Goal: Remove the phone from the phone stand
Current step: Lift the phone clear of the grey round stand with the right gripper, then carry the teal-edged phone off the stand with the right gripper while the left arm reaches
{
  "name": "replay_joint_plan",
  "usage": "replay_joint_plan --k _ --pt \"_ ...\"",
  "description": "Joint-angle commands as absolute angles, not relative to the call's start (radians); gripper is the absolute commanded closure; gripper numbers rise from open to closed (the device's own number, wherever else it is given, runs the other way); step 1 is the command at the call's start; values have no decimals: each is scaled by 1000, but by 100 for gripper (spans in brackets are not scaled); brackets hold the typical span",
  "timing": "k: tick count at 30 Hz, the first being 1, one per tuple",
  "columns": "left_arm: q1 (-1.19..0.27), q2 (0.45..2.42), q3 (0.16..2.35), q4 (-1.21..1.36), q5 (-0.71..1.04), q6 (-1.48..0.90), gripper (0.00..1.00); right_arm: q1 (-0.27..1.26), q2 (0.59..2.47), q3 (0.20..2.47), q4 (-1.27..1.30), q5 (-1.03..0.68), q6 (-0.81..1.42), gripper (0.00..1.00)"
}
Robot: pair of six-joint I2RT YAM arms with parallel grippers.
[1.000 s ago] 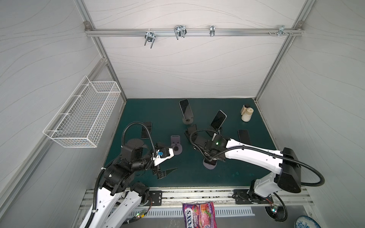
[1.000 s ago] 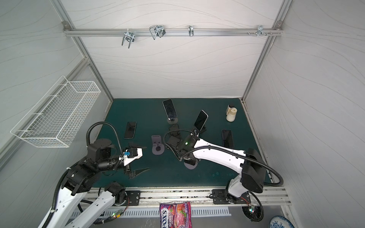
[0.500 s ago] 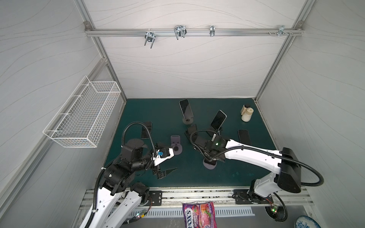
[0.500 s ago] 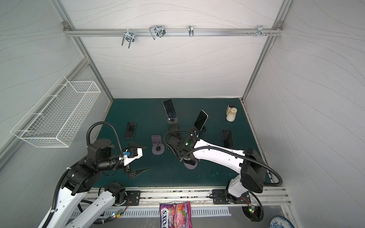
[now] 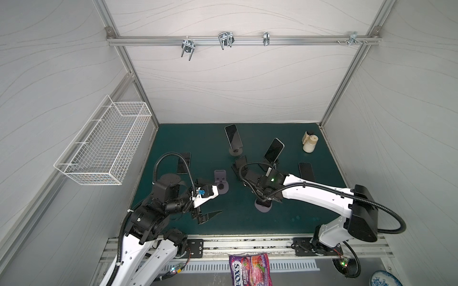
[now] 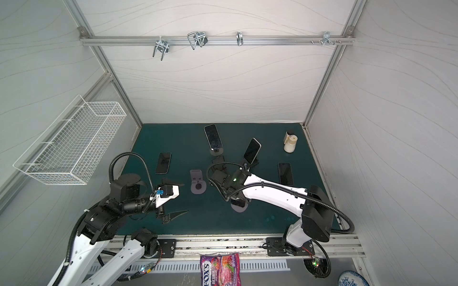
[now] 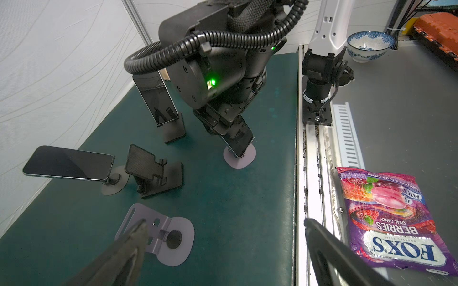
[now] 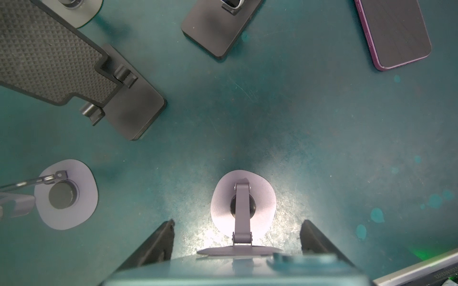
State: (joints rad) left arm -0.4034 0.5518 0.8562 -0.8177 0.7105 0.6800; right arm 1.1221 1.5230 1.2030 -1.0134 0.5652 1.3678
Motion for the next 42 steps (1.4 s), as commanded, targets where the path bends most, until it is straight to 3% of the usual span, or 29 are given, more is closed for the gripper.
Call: replay_joint_plan --k 1,42 --pt "-408 548 859 -789 713 707 1 1115 1522 1192 -1027 571 1382 19" --pt "-408 541 869 -758 672 707 1 1117 1423 1206 -1025 594 1272 36"
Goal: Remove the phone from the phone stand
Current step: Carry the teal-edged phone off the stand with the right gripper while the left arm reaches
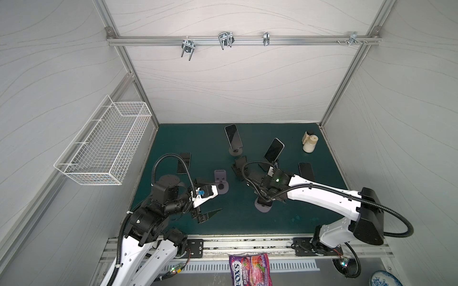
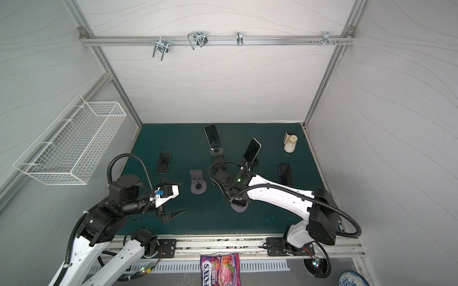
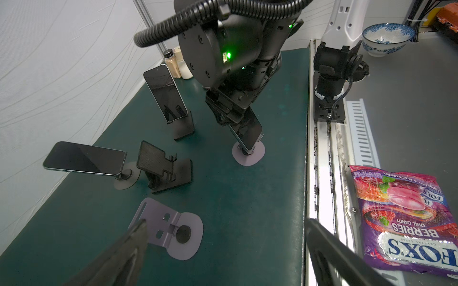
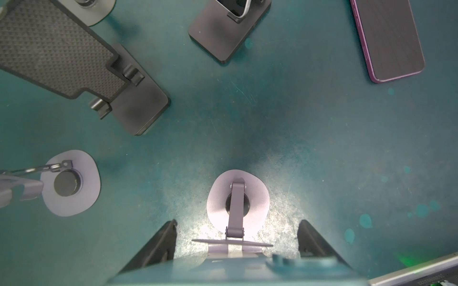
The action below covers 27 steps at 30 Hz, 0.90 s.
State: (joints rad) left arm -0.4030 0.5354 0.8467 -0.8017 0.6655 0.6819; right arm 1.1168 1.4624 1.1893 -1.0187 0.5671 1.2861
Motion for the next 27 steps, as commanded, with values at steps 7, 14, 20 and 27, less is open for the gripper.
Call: replay_joint_plan --k 7,14,20,27 --pt "-408 562 870 -726 679 704 1 1118 1413 1246 -1059 582 1227 37" --pt "-408 591 878 -695 681 700 1 1117 1406 1304 -1115 542 1170 37" --pt "-408 615 884 -666 684 695 1 1113 1363 1318 -1122 488 1119 38" --pt "-408 660 885 -571 711 641 1 1095 1339 1374 -1218 449 1056 40"
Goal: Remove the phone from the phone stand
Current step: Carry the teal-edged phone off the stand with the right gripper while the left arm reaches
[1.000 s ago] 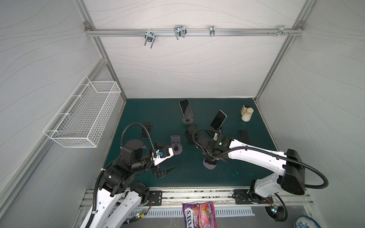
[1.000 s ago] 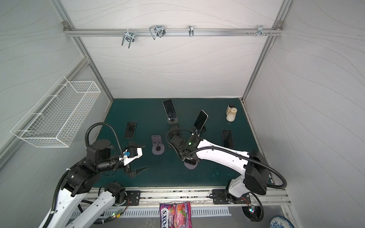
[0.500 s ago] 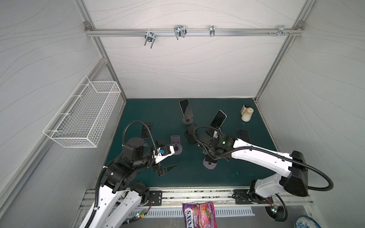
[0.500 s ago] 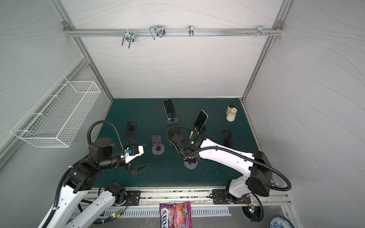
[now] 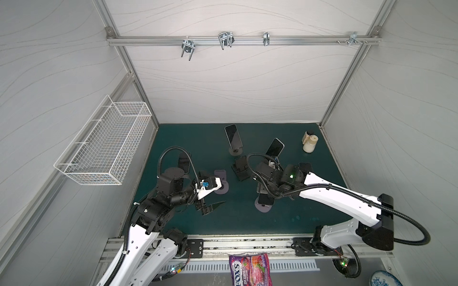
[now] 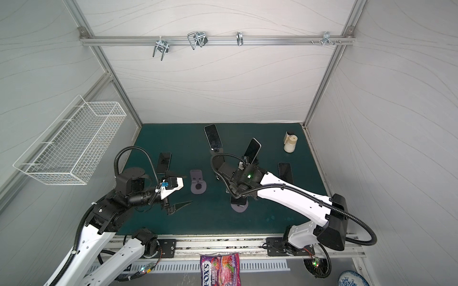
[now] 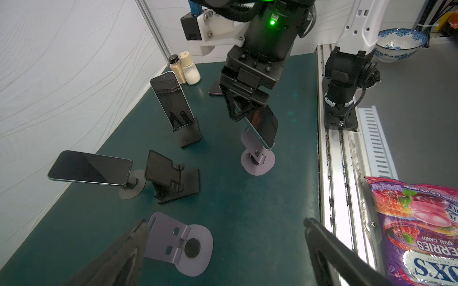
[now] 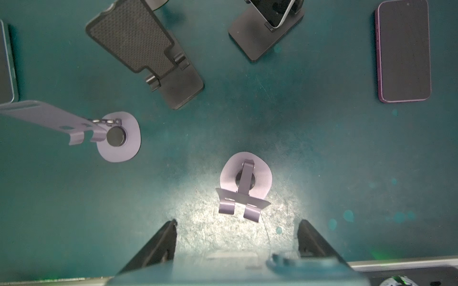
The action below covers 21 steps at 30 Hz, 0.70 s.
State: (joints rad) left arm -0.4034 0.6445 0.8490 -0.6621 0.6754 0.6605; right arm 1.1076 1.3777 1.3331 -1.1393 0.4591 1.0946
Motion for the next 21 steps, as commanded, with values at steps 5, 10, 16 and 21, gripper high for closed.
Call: replay_joint_plan --k 5,10,16,21 --pt "-413 698 882 -481 712 585 1 1029 1317 1385 -1251 363 980 41" --pt "-457 749 899 -469 683 584 1 913 1295 1401 -1294 288 879 41" --pt "-509 790 903 -419 668 551 1 732 1285 1392 -1319 212 738 43" --pt "-565 847 926 -407 606 531 1 593 1324 1384 -1320 162 639 43"
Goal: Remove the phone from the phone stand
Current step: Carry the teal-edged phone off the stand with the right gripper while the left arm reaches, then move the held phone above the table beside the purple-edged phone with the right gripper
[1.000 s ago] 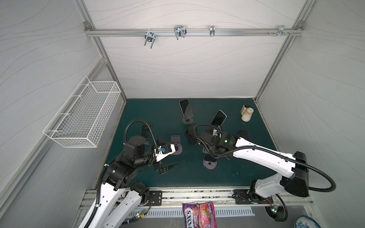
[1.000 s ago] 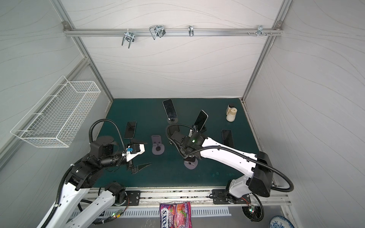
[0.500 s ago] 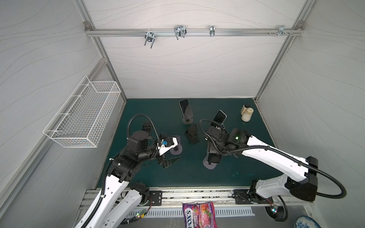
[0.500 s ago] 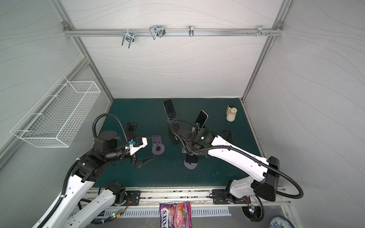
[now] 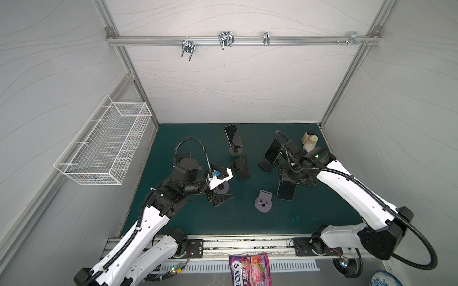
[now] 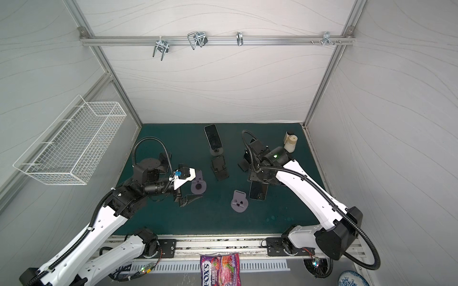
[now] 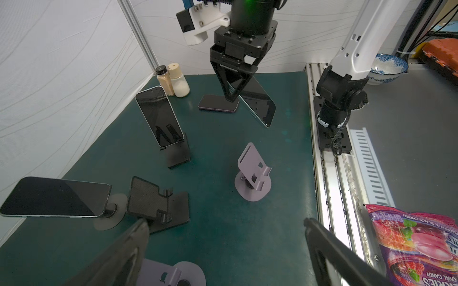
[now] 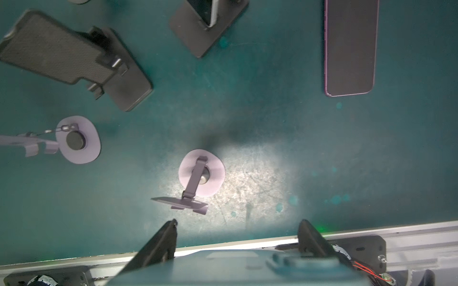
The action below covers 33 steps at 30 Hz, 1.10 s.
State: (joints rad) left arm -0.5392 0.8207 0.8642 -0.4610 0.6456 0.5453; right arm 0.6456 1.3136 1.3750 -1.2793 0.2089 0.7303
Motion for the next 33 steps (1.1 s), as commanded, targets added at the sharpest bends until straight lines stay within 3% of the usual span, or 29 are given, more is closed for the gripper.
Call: replay_joint_plan --k 1,16,33 --pt "-579 868 940 -415 582 522 1 573 1334 1388 -1321 158 622 43" --pt "-777 1059 1048 -301 421 390 1 376 1477 1327 -1161 176 521 43" --pt "-780 1049 1062 -285 380 357 1 259 1715 1379 -1078 173 419 44"
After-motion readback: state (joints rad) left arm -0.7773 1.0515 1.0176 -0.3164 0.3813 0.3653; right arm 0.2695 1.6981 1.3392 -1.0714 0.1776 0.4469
